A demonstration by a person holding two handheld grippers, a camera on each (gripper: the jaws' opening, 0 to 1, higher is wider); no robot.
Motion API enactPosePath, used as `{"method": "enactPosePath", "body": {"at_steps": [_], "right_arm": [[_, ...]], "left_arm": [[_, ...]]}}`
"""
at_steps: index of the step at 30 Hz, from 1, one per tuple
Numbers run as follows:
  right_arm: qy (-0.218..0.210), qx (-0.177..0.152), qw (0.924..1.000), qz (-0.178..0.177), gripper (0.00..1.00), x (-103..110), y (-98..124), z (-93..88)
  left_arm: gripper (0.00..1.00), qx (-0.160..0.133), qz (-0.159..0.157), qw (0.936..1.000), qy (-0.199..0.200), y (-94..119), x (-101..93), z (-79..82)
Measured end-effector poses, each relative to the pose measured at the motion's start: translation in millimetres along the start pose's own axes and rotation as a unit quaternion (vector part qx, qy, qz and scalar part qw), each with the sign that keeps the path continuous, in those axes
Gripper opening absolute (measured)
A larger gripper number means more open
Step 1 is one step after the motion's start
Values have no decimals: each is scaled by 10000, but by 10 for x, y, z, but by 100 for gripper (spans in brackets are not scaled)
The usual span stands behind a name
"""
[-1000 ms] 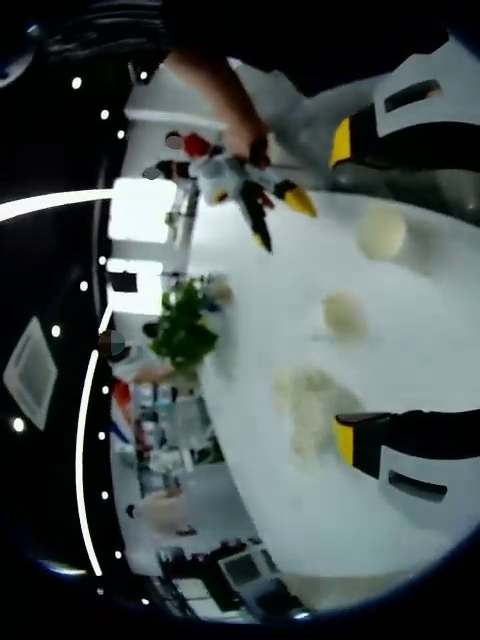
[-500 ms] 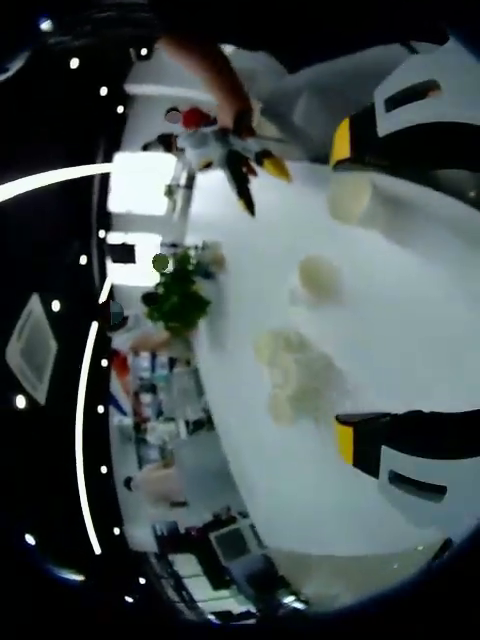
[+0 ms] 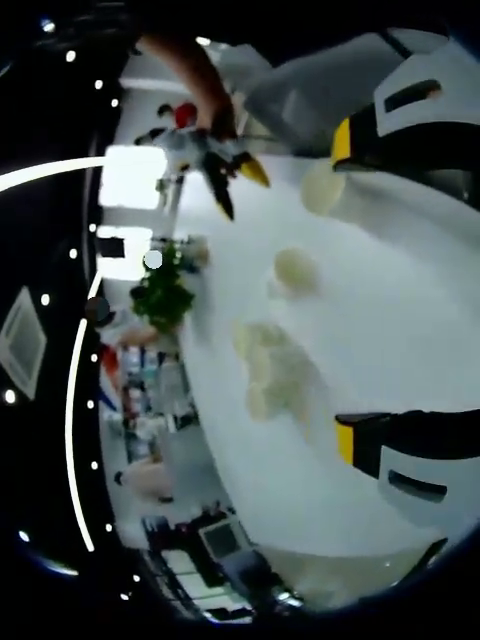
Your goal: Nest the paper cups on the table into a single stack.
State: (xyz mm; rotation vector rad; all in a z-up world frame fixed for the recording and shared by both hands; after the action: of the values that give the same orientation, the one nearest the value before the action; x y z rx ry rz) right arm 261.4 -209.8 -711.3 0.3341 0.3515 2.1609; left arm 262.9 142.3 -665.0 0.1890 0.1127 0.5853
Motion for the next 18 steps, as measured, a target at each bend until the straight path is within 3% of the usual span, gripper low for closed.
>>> {"method": "enactPosePath", "body": {"at_steps": [5,10,18], "right_arm": [[62,71,9999,44,92,25,-180,11],[59,177,9998,95,89,22,-345,12],[99,334,9994,-86,78,-84,-523,-28]], "left_arm": [[99,63,31,9999,117,6,9,-71],[99,24,44,10000,-20,8,20,-76],[99,12,56,10000,51,2,62,-147]]}}
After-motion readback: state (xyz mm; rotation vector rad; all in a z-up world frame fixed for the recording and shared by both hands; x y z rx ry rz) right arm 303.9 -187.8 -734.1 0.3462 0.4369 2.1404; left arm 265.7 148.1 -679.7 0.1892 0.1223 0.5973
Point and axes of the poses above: the point that each gripper's makers call its tool centre point, and the gripper's own axes: y roughly backward along the fingers, x roughly to its left, z roughly out of its top, the point moved 9 cm from there along y, roughly backward along the fingers, and after that the axes turned 13 degrees about -x, right-handed, at the moved point
